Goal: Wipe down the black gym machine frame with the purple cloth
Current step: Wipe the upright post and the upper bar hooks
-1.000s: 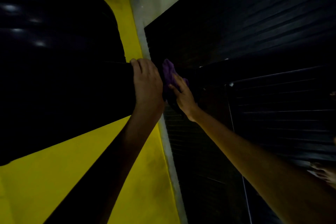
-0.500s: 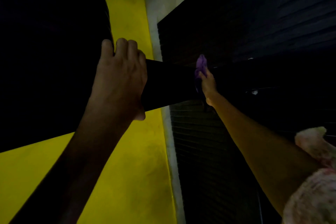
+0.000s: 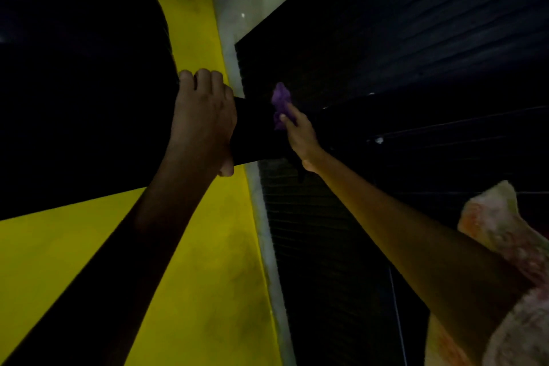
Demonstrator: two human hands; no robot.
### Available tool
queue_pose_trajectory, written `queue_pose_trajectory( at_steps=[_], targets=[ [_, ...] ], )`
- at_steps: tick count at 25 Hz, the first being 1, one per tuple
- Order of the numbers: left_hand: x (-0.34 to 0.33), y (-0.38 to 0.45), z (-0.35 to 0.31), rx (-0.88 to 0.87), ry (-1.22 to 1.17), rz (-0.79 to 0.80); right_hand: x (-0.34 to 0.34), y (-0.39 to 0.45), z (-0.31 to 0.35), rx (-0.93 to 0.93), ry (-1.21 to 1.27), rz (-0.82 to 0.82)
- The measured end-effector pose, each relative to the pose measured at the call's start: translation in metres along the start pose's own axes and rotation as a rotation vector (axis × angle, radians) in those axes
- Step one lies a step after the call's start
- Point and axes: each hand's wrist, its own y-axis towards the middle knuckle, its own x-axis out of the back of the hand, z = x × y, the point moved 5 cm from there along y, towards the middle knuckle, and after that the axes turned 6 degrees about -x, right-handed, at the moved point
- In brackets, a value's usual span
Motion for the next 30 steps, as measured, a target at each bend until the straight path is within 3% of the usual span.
queue_pose_trajectory(
  at_steps=[3, 5, 7, 10, 13, 15, 17, 20, 23, 26, 30],
  targets=[
    [0.002, -0.007, -0.001, 0.013, -0.126, -0.042, -0.017, -0.063, 0.046, 0.014, 0.067, 0.163],
    [0.001, -0.011, -0.007, -0.043, -0.405, -0.105, -0.017, -0.104, 0.075, -0.048, 0.124, 0.18],
    [0.007, -0.023, -0.013, -0.116, -0.992, -0.155, -0.009, -0.137, 0.097, -0.106, 0.164, 0.071],
    [0.018, -0.066, -0.037, -0.194, -2.098, 0.054, -0.012, -0.186, 0.121, -0.135, 0.099, -0.008],
    [0.017, -0.105, -0.06, -0.099, -2.6, 0.023, -0.027, -0.229, 0.139, -0.163, -0.011, 0.047],
    [0.015, -0.138, -0.066, 0.1, -2.869, -0.058, -0.039, -0.264, 0.151, -0.16, -0.129, 0.067],
    [0.014, -0.172, -0.073, 0.293, -3.05, -0.102, -0.048, -0.302, 0.159, -0.156, -0.301, 0.022],
    [0.024, -0.217, -0.077, 0.328, -3.23, -0.095, -0.042, -0.348, 0.17, -0.122, -0.488, -0.166],
    [0.046, -0.265, -0.065, 0.091, -3.377, -0.022, -0.039, -0.416, 0.192, -0.157, -0.464, -0.279],
    [0.068, -0.305, -0.043, -0.171, -3.35, -0.062, -0.04, -0.494, 0.218, -0.115, -0.463, -0.403],
    [0.095, -0.342, -0.017, -0.226, -3.243, -0.212, -0.051, -0.577, 0.24, 0.072, -0.401, -0.4]
  ],
)
